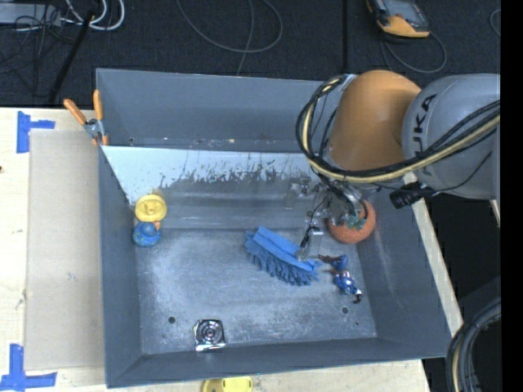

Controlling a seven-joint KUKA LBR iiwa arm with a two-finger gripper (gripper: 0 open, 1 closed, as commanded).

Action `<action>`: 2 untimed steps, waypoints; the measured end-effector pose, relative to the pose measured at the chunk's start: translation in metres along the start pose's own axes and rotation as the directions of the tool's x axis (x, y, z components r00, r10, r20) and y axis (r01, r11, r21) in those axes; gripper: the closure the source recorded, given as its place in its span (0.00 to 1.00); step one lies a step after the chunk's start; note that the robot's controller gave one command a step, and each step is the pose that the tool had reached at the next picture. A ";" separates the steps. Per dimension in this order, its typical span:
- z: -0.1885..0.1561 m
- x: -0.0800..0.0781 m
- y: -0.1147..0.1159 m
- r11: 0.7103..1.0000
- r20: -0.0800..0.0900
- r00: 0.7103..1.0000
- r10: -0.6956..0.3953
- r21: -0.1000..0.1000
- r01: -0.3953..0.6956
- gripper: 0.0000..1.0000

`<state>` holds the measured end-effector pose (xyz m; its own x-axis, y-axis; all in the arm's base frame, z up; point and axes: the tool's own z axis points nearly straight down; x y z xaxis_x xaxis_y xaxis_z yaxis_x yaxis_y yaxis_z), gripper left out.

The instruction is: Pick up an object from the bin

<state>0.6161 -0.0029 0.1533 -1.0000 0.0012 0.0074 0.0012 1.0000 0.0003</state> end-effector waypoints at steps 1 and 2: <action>-0.005 -0.002 0.000 1.000 0.008 1.000 0.000 0.000 0.000 0.00; 0.049 0.006 0.008 0.990 0.009 0.990 0.142 -0.001 -0.142 0.00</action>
Offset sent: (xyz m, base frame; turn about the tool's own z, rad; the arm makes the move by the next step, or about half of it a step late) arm -0.0126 0.0135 -0.0833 0.2285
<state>0.6096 0.0046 0.1045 -0.9897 0.1433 -0.0017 0.1433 0.9897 0.0006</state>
